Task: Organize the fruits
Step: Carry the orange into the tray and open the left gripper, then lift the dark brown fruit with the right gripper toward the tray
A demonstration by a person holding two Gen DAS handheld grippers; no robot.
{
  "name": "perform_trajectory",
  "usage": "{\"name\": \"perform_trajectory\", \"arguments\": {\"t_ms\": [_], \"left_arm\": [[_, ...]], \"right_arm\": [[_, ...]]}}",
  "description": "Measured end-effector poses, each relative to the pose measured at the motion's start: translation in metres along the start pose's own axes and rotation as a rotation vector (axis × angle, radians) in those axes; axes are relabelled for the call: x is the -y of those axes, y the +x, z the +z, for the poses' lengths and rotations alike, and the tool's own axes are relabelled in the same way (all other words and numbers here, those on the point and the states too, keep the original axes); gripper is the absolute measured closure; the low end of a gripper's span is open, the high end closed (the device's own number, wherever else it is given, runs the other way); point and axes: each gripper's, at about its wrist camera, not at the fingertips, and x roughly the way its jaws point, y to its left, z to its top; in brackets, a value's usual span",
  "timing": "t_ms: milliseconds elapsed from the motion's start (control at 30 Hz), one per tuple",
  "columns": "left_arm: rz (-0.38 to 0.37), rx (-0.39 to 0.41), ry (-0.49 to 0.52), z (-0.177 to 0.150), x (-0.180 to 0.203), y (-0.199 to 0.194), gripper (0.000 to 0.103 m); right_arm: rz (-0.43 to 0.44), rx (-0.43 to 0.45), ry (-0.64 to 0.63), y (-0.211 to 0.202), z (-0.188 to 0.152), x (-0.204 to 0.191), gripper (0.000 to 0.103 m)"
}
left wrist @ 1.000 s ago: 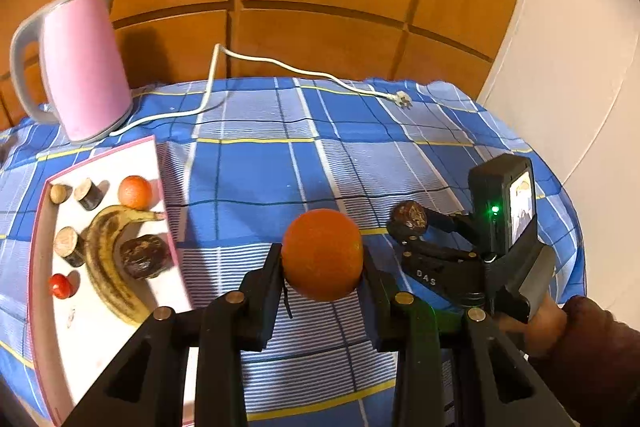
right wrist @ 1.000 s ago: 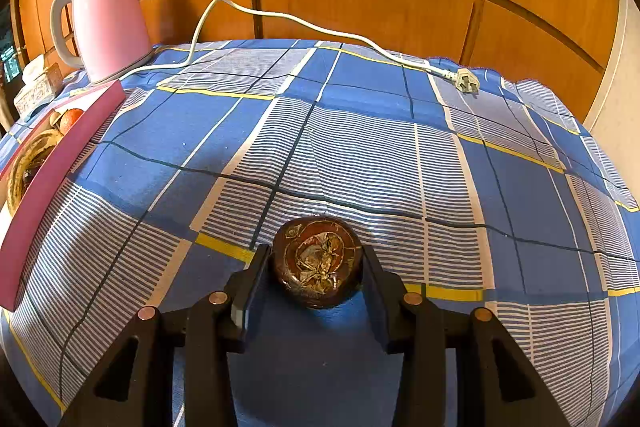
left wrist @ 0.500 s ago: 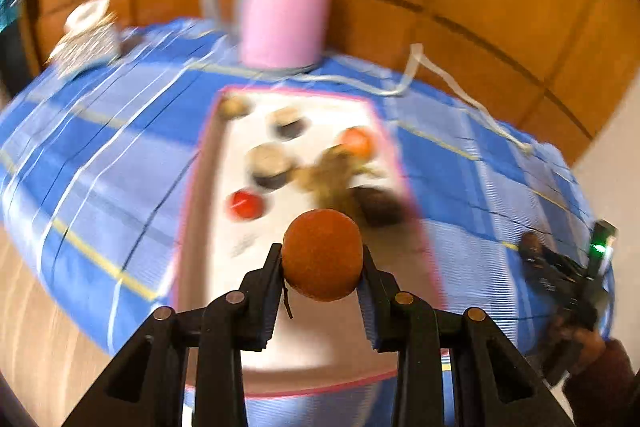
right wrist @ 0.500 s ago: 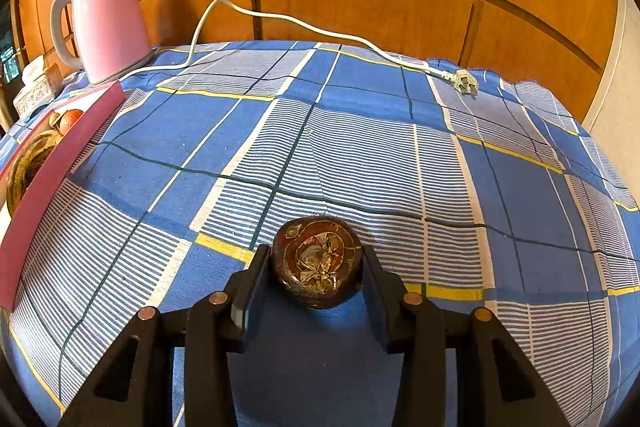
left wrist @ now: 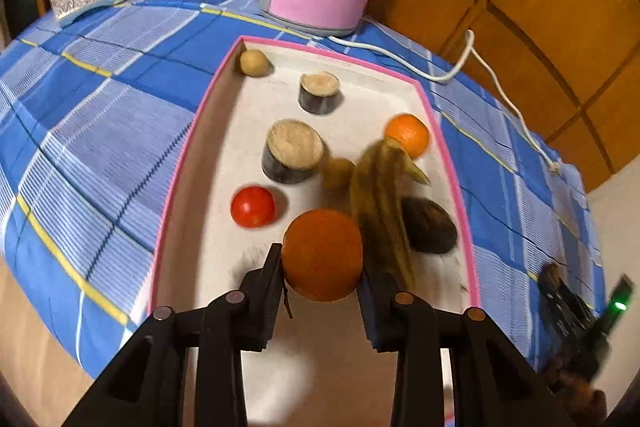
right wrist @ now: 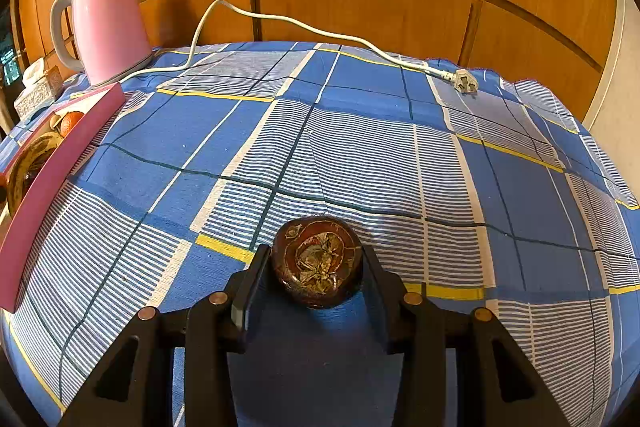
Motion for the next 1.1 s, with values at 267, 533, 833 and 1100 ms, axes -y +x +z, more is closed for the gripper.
{"name": "perform_trajectory", "arguments": {"t_ms": [267,533,833,1100], "left_arm": [[0.062,0.016,0.027,0.017,-0.005,0.013,0.066],[0.069,0.072,0.047,0.0,0.001,-0.009,0.058],[0.12,0.116,0.054,-0.021,0.006,-0.023,0.058],[0.141,0.145,0.09,-0.023,0.013,-0.03,0.058]], "right_arm": [[0.002,0.002,0.004,0.0,0.0,0.0,0.059],[0.003,0.002,0.006,0.0,0.0,0.0,0.059],[0.005,0.002,0.012,-0.001,0.0,0.001,0.059],[-0.002,-0.008,0.013,-0.002,0.001,0.0,0.059]]}}
